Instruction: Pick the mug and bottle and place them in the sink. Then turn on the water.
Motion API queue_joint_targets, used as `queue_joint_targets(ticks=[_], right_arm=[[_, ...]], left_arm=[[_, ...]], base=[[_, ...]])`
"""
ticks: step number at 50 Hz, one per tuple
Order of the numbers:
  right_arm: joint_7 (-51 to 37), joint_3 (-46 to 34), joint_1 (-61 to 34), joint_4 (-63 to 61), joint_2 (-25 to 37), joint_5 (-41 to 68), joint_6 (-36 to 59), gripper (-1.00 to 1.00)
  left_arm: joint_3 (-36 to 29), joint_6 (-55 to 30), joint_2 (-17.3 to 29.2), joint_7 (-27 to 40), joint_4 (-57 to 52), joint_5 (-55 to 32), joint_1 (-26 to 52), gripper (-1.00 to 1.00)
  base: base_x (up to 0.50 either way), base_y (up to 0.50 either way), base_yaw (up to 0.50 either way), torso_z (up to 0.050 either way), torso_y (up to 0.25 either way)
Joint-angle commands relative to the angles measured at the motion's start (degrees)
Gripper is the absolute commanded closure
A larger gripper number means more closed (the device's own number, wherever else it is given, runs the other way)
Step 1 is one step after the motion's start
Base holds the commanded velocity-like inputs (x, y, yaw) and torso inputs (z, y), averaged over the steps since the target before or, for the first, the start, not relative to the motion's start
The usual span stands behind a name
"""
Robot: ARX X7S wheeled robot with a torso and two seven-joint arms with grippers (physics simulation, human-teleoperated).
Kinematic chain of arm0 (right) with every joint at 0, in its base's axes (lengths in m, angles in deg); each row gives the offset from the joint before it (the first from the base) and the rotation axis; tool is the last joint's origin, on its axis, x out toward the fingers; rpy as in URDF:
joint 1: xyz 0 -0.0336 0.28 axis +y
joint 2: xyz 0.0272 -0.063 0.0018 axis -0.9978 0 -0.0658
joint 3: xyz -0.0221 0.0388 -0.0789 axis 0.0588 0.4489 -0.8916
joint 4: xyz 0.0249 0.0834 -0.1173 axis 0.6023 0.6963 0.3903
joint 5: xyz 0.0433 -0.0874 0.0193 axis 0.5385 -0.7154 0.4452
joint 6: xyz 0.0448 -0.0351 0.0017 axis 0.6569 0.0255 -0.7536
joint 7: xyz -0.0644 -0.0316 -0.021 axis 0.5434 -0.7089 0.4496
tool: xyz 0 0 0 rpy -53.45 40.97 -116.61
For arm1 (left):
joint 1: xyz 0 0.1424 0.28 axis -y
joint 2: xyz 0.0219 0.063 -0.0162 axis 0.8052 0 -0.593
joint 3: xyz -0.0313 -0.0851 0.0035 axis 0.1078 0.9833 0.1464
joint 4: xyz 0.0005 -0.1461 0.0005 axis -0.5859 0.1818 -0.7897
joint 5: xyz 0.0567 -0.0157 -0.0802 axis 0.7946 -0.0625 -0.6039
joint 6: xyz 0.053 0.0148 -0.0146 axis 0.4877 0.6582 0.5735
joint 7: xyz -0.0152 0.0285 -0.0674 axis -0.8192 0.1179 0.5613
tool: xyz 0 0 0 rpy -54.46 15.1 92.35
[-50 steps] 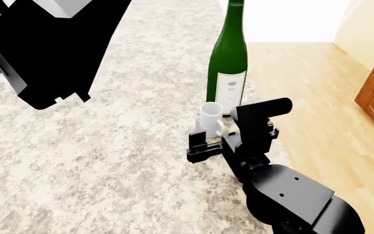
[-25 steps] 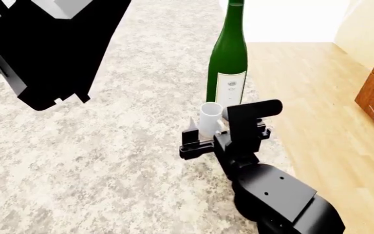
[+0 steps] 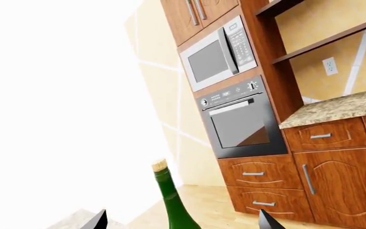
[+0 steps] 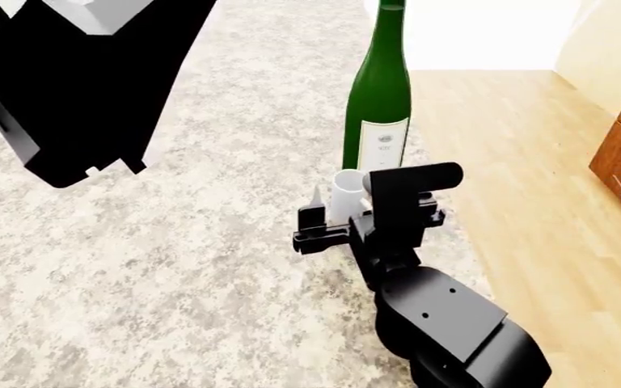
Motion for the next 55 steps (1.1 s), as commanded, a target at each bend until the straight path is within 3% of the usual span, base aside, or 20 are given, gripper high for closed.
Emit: queue_joint_targets(ticks=[1,4,5,22,35,45,51,55], right_arm=[[-1.20,-0.47,-0.32,1.98,-0.84,-1.66,-1.79,-1.00],[-1.24,-0.65,-0.31,1.69,-0.73,-1.55,-1.67,-1.00],[-1.33,-0.45,-0.28,1.43,-0.70,-1.23,-1.47,1.00],[-1.92,0.32,0.14,-0.54,-0.05,0.08,-1.68,1.00],[-5.00,3.18,-0.42,-14.89,5.51,5.93,6.01,1.00],[-12.46,10.97,1.31,-30.90,10.86,20.24,17.18,1.00],[-23.01,23.55,-1.03,-39.36,18.74,40.55,20.92,1.00],[-28.81,27.82,-2.71,-41.45,23.83,50.43,19.72,1.00]], left_arm=[[0.19,0.17,0.44,-0.08,-0.14,-0.17,-0.15,-1.00],[0.11,0.17,0.40,-0.01,-0.12,-0.21,-0.02,-1.00],[0.07,0.20,0.35,0.04,-0.09,-0.16,-0.05,-1.00],[-0.24,0.30,0.24,-0.19,-0.05,0.07,0.10,-1.00],[-0.65,0.39,-0.20,-0.17,0.26,0.67,0.64,-1.00],[-2.08,-0.32,-1.55,-0.15,1.57,0.96,2.96,-1.00],[-3.60,-0.15,-3.50,-1.32,2.36,3.53,2.38,-1.00],[-4.76,0.25,-5.41,-1.90,2.82,4.88,1.85,-1.00]], base=[[0.00,0.00,0.00,0.000,0.000],[0.00,0.00,0.00,0.000,0.000],[0.00,0.00,0.00,0.000,0.000],[0.00,0.00,0.00,0.000,0.000],[0.00,0.00,0.00,0.000,0.001],[0.00,0.00,0.00,0.000,0.000],[0.00,0.00,0.00,0.000,0.000],[0.00,0.00,0.00,0.000,0.000]])
